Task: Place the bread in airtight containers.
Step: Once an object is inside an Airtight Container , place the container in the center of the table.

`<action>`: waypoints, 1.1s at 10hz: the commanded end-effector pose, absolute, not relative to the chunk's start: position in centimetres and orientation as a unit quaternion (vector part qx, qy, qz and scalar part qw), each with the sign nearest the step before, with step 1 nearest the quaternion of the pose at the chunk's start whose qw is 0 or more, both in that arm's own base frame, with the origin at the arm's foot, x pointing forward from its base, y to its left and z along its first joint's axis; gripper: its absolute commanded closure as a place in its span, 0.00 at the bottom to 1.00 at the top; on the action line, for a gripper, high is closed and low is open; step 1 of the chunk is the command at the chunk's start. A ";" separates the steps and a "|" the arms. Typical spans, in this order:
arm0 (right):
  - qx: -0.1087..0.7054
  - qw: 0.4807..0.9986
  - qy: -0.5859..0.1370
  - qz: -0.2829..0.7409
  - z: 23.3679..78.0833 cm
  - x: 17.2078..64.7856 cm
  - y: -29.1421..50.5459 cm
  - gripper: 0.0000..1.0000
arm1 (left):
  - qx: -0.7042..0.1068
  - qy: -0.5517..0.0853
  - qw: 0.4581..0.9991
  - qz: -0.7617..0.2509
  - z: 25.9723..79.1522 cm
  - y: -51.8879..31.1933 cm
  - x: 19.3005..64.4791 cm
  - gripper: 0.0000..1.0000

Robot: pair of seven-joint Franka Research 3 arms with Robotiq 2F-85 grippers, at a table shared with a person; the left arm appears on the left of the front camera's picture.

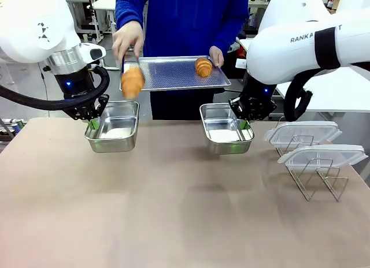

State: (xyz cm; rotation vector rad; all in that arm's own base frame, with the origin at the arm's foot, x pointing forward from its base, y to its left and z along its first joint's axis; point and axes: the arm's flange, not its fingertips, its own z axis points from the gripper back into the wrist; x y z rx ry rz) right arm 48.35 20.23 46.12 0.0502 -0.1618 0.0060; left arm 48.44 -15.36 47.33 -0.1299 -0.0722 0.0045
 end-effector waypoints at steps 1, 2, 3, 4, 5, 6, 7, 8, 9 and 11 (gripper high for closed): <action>0.025 0.996 -0.084 -0.004 46.4 48.3 20.2 1.00 | -0.066 -0.040 0.997 0.005 47.8 -15.5 48.4 1.00; 0.025 0.996 -0.084 -0.004 46.4 48.3 20.2 1.00 | -0.066 -0.040 0.997 0.005 47.8 -15.5 48.4 1.00; 0.025 0.996 -0.084 -0.004 46.4 48.3 20.2 1.00 | -0.066 -0.040 0.997 0.005 47.8 -15.5 48.4 1.00; 0.025 0.996 -0.084 -0.004 46.4 48.3 20.2 1.00 | -0.066 -0.040 0.997 0.005 47.8 -15.5 48.4 1.00; 0.025 0.996 -0.084 -0.004 46.4 48.3 20.2 1.00 | -0.066 -0.040 0.997 0.005 47.8 -15.5 48.4 1.00; 0.025 0.996 -0.084 -0.004 46.4 48.3 20.2 1.00 | -0.066 -0.040 0.997 0.005 47.8 -15.5 48.4 1.00; 0.025 0.996 -0.084 -0.004 46.4 48.3 20.2 1.00 | -0.066 -0.040 0.997 0.005 47.8 -15.5 48.4 1.00; 0.025 0.996 -0.084 -0.004 46.4 48.3 20.2 1.00 | -0.066 -0.040 0.997 0.005 47.8 -15.5 48.4 1.00; 0.025 0.996 -0.084 -0.004 46.4 48.3 20.2 1.00 | -0.066 -0.040 0.997 0.005 47.8 -15.5 48.4 1.00; 0.025 0.996 -0.084 -0.004 46.4 48.3 20.2 1.00 | -0.066 -0.040 0.997 0.005 47.8 -15.5 48.4 1.00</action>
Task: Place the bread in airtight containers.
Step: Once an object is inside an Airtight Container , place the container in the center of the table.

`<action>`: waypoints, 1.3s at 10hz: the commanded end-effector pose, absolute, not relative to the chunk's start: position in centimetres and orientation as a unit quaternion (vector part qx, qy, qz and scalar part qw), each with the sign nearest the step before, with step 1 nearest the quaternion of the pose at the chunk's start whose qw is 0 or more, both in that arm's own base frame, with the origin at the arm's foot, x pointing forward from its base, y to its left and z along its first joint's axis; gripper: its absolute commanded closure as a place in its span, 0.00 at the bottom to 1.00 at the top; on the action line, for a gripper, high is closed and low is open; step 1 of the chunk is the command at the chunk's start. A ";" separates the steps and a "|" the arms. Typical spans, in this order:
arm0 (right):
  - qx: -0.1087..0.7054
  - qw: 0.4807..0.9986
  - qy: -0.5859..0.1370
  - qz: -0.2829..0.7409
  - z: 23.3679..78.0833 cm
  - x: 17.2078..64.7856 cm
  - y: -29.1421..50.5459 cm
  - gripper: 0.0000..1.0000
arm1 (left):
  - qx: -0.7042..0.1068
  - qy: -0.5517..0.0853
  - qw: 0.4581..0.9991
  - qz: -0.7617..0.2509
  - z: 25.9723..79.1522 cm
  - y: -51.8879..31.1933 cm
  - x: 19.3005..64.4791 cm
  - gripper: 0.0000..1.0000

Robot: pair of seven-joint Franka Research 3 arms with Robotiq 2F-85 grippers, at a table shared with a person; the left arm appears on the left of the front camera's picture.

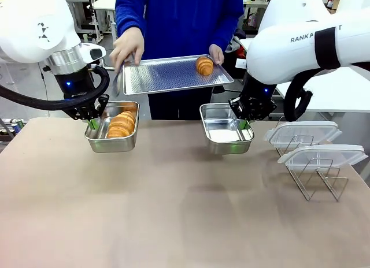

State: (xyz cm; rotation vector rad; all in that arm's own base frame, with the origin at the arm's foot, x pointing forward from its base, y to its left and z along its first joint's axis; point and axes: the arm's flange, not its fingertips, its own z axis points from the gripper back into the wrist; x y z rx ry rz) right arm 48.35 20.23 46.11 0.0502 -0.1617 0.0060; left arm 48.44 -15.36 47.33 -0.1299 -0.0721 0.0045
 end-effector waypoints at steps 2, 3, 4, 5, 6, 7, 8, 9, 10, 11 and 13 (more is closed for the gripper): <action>0.025 0.996 -0.084 -0.004 46.4 48.3 20.2 1.00 | -0.066 -0.040 0.997 0.005 47.8 -15.5 48.4 1.00; 0.025 0.996 -0.084 -0.004 46.4 48.3 20.2 1.00 | -0.066 -0.040 0.997 0.005 47.8 -15.5 48.4 1.00; 0.025 0.996 -0.084 -0.004 46.4 48.3 20.2 1.00 | -0.066 -0.040 0.997 0.005 47.8 -15.5 48.4 1.00; 0.025 0.996 -0.084 -0.004 46.4 48.3 20.2 1.00 | -0.065 -0.036 0.997 0.002 47.3 -15.4 48.4 0.95; 0.025 0.996 -0.084 -0.004 46.4 48.3 20.2 1.00 | -0.058 -0.037 0.997 0.020 47.4 -13.7 48.2 0.95; 0.025 0.996 -0.084 -0.004 46.4 48.3 20.2 1.00 | -0.060 -0.036 0.997 0.030 46.8 -11.7 47.9 0.95; 0.025 0.996 -0.084 -0.004 46.4 48.3 20.2 1.00 | -0.066 -0.038 0.997 0.028 45.8 -10.4 47.7 0.95; 0.025 0.996 -0.084 -0.004 46.4 48.3 20.2 1.00 | -0.063 -0.036 0.997 0.025 44.4 -9.2 47.6 0.95; 0.025 0.996 -0.084 -0.004 46.4 48.3 20.2 1.00 | -0.062 -0.037 0.997 0.026 42.9 -8.0 47.6 0.95; 0.025 0.996 -0.084 -0.004 46.4 48.3 20.2 1.00 | -0.062 -0.039 0.997 0.023 41.2 -7.3 47.9 0.95; 0.025 0.996 -0.084 -0.004 46.4 48.3 20.2 1.00 | -0.040 -0.047 0.998 0.025 38.5 -6.9 49.0 0.95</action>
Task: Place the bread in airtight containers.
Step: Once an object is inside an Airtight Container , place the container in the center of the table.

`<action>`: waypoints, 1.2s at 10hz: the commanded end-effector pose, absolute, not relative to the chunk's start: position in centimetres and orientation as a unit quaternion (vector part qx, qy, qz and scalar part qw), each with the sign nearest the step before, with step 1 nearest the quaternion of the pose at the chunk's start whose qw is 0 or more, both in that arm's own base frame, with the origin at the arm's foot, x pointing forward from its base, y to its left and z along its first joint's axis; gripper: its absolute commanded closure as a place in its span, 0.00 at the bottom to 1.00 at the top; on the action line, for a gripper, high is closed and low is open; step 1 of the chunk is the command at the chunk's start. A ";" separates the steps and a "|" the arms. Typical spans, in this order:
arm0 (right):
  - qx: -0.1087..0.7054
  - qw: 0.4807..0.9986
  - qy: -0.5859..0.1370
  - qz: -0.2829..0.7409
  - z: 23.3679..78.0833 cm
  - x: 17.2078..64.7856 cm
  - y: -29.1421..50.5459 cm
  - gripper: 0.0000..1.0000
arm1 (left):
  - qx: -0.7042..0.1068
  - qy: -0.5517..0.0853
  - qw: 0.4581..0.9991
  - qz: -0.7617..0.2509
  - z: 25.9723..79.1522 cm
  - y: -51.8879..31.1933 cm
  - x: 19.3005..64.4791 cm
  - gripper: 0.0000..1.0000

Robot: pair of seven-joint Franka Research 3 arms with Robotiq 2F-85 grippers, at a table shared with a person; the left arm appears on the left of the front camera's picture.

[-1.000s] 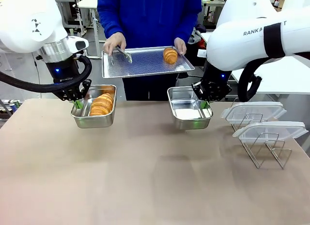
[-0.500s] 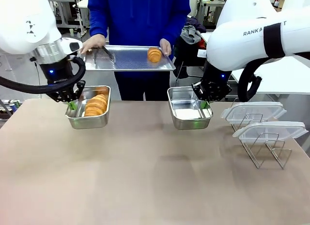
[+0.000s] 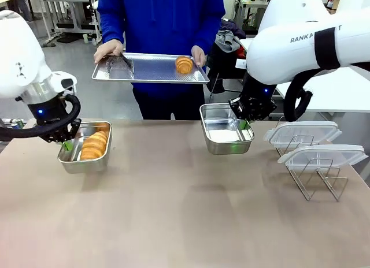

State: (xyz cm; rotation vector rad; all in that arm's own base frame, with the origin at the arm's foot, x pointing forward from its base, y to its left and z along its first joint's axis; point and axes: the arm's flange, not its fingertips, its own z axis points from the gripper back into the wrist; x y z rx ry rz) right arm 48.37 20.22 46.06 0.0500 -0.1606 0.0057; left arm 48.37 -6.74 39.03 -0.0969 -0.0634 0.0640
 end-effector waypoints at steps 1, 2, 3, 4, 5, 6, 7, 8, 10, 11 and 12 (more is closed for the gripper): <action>0.025 0.996 -0.084 -0.004 46.4 48.3 20.2 1.00 | -0.038 -0.049 0.998 0.016 37.2 -7.0 49.5 0.95; 0.025 0.996 -0.084 -0.004 46.4 48.3 20.2 1.00 | -0.042 -0.049 0.998 0.011 36.1 -7.3 50.0 0.95; 0.025 0.996 -0.084 -0.004 46.4 48.3 20.2 1.00 | -0.049 -0.045 0.998 0.010 35.0 -7.7 50.4 0.95; 0.025 0.996 -0.084 -0.004 46.4 48.3 20.2 1.00 | -0.052 -0.043 0.998 0.006 34.3 -8.0 50.8 0.95; 0.025 0.996 -0.084 -0.004 46.4 48.3 20.2 1.00 | -0.059 -0.040 0.997 0.005 33.6 -8.2 51.1 0.95; 0.025 0.996 -0.084 -0.004 46.4 48.3 20.2 1.00 | -0.063 -0.039 0.997 0.006 33.1 -8.4 51.1 0.95; 0.025 0.996 -0.084 -0.004 46.4 48.3 20.2 1.00 | -0.066 -0.039 0.997 0.007 32.7 -8.6 51.0 0.95; 0.025 0.996 -0.084 -0.004 46.4 48.3 20.2 1.00 | -0.067 -0.043 0.997 0.008 32.7 -8.7 50.8 0.95; 0.025 0.996 -0.084 -0.004 46.4 48.3 20.2 1.00 | -0.064 -0.042 0.997 -0.001 33.1 -8.6 50.5 0.38; 0.025 0.996 -0.084 -0.004 46.4 48.3 20.2 1.00 | -0.064 -0.047 0.997 -0.009 34.0 -8.6 50.3 0.00; 0.025 0.996 -0.084 -0.004 46.4 48.3 20.2 1.00 | -0.060 -0.058 0.996 -0.014 35.3 -8.4 50.0 0.00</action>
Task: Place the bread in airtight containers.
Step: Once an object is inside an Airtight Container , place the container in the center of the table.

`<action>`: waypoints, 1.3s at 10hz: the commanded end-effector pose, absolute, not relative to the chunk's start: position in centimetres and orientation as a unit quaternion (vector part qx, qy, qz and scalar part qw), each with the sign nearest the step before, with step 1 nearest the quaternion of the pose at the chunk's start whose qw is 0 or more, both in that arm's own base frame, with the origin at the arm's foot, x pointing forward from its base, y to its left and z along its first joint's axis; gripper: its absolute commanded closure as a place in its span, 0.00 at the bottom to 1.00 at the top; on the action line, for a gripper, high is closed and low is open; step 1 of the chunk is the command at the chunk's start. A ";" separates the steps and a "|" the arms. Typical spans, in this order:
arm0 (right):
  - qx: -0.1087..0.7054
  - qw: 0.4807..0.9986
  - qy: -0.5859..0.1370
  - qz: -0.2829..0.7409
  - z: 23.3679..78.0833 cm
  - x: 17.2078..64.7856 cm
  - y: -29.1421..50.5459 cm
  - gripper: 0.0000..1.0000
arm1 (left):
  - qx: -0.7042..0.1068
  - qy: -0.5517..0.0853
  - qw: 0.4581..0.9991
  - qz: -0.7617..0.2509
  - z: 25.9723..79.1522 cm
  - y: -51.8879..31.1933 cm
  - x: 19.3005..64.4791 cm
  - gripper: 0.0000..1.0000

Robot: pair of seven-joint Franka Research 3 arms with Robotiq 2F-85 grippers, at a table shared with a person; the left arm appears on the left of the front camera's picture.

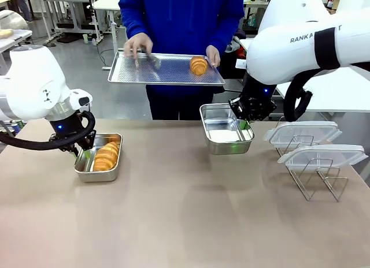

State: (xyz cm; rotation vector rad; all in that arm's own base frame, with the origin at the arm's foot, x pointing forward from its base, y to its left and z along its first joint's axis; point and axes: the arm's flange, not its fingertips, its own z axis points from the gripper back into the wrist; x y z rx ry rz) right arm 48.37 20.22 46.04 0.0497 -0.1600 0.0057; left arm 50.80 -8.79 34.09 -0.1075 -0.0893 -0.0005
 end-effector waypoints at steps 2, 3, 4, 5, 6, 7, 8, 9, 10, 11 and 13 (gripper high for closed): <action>0.025 0.996 -0.084 -0.004 46.4 48.3 20.2 1.00 | -0.069 -0.103 0.991 -0.046 40.6 -6.3 48.8 0.16; 0.025 0.996 -0.084 -0.004 46.4 48.3 20.2 1.00 | -0.089 -0.125 0.983 -0.101 43.5 -4.6 48.0 0.06; 0.025 0.996 -0.084 -0.004 46.4 48.3 20.2 1.00 | -0.126 -0.138 0.964 -0.188 46.2 -2.5 47.3 0.00; 0.025 0.996 -0.084 -0.004 46.4 48.3 20.2 1.00 | -0.158 -0.150 0.939 -0.265 48.1 -0.4 46.3 0.00; 0.025 0.996 -0.084 -0.004 46.4 48.3 20.2 1.00 | -0.179 -0.158 0.915 -0.325 49.6 2.0 45.3 0.00; 0.025 0.996 -0.084 -0.004 46.4 48.3 20.2 1.00 | -0.196 -0.184 0.884 -0.383 50.8 4.1 43.7 0.00; 0.025 0.996 -0.084 -0.004 46.4 48.3 20.2 1.00 | -0.196 -0.205 0.863 -0.418 51.5 5.9 42.1 0.00; 0.025 0.996 -0.084 -0.004 46.4 48.3 20.2 1.00 | -0.196 -0.225 0.842 -0.450 52.2 7.6 40.7 0.00; 0.025 0.996 -0.084 -0.004 46.4 48.3 20.2 1.00 | -0.203 -0.243 0.824 -0.470 52.3 9.1 39.5 0.00; 0.025 0.996 -0.084 -0.004 46.4 48.3 20.2 1.00 | -0.209 -0.280 0.794 -0.498 51.8 10.2 38.5 0.00; 0.025 0.996 -0.084 -0.004 46.4 48.3 20.2 1.00 | -0.210 -0.352 0.757 -0.508 50.0 10.7 37.2 0.00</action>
